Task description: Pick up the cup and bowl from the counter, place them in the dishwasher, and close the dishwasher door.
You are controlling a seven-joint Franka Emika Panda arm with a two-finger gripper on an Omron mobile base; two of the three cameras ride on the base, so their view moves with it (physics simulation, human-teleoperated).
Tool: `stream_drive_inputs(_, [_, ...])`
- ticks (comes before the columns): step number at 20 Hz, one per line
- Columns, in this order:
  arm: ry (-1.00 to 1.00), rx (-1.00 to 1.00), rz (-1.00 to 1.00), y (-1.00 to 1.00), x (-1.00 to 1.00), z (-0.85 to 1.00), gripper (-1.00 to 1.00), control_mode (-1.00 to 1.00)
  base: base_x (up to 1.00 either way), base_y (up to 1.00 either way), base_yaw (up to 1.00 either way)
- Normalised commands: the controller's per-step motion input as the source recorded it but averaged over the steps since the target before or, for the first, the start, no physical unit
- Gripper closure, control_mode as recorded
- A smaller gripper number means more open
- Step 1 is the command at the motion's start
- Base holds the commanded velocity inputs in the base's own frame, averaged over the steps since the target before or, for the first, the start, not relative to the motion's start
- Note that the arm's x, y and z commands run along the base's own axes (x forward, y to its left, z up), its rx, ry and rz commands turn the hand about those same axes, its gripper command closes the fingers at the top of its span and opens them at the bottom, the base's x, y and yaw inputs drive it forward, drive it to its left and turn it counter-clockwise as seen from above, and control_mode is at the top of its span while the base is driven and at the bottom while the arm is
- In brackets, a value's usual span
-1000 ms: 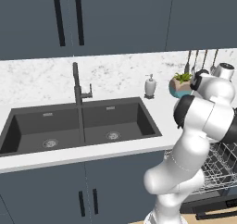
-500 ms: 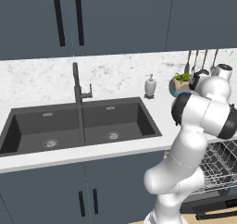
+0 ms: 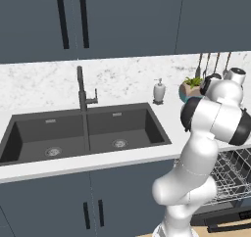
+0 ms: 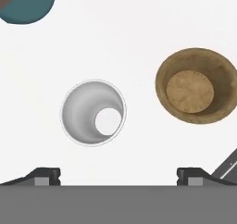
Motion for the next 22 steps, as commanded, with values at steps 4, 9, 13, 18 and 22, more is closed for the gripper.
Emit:
stream_drive_inputs(4, [0.0,0.0,0.0,-0.03,0.09,-0.09,-1.0,-1.0,0.0,0.0,0.0])
stream_drive_inputs(9, [0.01,0.0,0.0,-0.11,0.16,-0.05,-1.0,-1.0,0.0,0.0,0.0])
stream_drive_inputs(13, [0.05,0.0,0.0,-0.06,0.08,-0.09,-1.0,-1.0,0.0,0.0,0.0])
stream_drive_inputs(18, [0.03,0.0,0.0,-0.09,0.13,-0.13,-1.0,-1.0,0.0,0.0,0.0])
stream_drive_inputs(22, [0.0,0.0,0.0,0.0,0.08,-0.2,-1.0,-1.0,0.0,0.0,0.0])
